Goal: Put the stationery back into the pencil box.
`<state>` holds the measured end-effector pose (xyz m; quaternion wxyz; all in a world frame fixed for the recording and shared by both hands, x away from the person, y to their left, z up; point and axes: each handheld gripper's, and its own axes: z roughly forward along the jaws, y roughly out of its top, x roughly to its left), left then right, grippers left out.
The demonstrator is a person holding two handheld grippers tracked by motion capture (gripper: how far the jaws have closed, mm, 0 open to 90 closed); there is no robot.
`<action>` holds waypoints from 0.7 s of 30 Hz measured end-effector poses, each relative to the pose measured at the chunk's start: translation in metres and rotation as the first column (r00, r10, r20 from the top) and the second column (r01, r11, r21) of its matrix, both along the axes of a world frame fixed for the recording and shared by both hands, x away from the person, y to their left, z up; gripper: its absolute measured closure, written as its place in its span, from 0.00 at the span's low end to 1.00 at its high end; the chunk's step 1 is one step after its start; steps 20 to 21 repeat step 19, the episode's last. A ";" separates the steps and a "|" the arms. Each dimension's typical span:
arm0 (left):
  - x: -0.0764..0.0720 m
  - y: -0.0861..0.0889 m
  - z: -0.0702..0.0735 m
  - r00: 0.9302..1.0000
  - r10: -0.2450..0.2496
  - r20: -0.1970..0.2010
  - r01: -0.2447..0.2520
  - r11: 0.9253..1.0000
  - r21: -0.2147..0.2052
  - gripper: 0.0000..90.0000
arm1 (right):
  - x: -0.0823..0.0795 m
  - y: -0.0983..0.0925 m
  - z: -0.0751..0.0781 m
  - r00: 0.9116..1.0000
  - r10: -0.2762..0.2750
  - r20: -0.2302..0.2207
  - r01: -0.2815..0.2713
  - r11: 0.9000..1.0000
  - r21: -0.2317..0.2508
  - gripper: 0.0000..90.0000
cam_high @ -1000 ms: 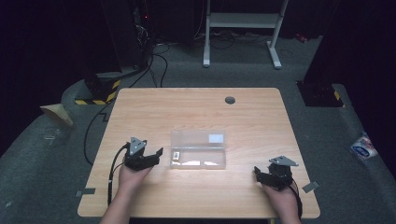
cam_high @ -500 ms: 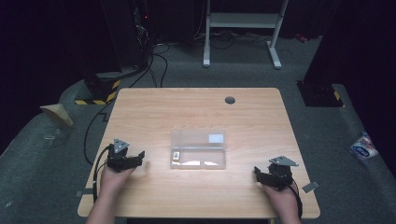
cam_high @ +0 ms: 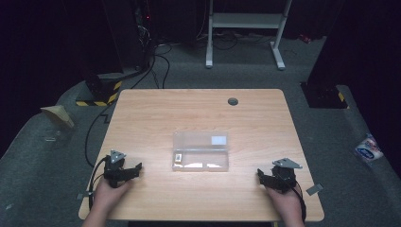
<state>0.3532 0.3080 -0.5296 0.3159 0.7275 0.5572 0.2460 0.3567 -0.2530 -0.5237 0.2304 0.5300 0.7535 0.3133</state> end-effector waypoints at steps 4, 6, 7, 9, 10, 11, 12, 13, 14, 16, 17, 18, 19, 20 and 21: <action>0.002 -0.001 0.000 1.000 0.000 -0.003 0.000 1.000 -0.004 0.17 | 0.000 0.000 0.000 1.000 0.001 0.001 -0.001 1.000 -0.001 0.23; 0.002 -0.001 0.000 1.000 -0.002 -0.003 0.002 1.000 -0.005 0.17 | 0.000 0.000 0.000 1.000 0.000 0.000 0.000 1.000 0.000 0.23; 0.002 -0.001 0.000 1.000 -0.002 -0.003 0.002 1.000 -0.006 0.17 | 0.000 0.000 0.000 1.000 0.000 0.000 0.000 1.000 0.000 0.23; 0.002 -0.001 0.000 1.000 -0.004 -0.003 0.004 1.000 -0.006 0.17 | 0.000 0.000 0.000 1.000 0.000 0.000 0.000 1.000 0.000 0.23; 0.002 -0.001 0.000 1.000 -0.005 -0.003 0.005 1.000 -0.006 0.17 | 0.000 0.000 0.000 1.000 0.000 0.000 0.000 1.000 0.000 0.23; 0.002 -0.001 0.000 1.000 -0.005 -0.003 0.005 1.000 -0.006 0.17 | 0.000 0.000 0.000 1.000 0.001 0.001 -0.001 1.000 -0.001 0.23; 0.002 -0.001 0.000 1.000 -0.005 -0.003 0.005 1.000 -0.005 0.17 | 0.000 0.000 0.000 1.000 0.000 0.000 0.000 1.000 0.000 0.23; 0.002 -0.001 0.000 1.000 -0.005 -0.002 0.005 1.000 -0.005 0.17 | 0.000 0.000 0.000 1.000 0.001 0.001 -0.001 1.000 -0.001 0.23; 0.002 -0.001 0.000 1.000 -0.006 -0.003 0.006 1.000 -0.005 0.17 | 0.000 0.000 0.000 1.000 -0.001 -0.001 0.001 1.000 0.001 0.23; 0.002 -0.001 0.000 1.000 -0.008 0.000 0.008 1.000 -0.002 0.17 | 0.000 0.000 0.000 1.000 0.001 0.001 -0.001 1.000 0.000 0.23; 0.001 -0.001 0.000 1.000 -0.010 0.000 0.010 1.000 0.000 0.17 | 0.000 0.000 0.000 1.000 0.002 0.000 -0.002 1.000 -0.003 0.23; 0.001 -0.001 0.000 1.000 -0.009 0.000 0.009 1.000 -0.001 0.17 | 0.001 0.000 0.000 1.000 0.003 0.001 -0.003 1.000 -0.004 0.23; 0.001 -0.001 0.000 1.000 -0.009 0.000 0.009 1.000 -0.001 0.17 | 0.001 0.000 0.000 1.000 0.004 0.001 -0.004 1.000 -0.004 0.23; 0.001 -0.001 0.000 1.000 -0.009 0.000 0.009 1.000 -0.001 0.17 | 0.001 0.000 0.000 1.000 0.004 0.001 -0.004 1.000 -0.004 0.23; 0.001 -0.001 0.000 1.000 -0.009 0.000 0.009 1.000 -0.001 0.17 | 0.001 0.000 0.000 1.000 0.004 0.001 -0.004 1.000 -0.004 0.23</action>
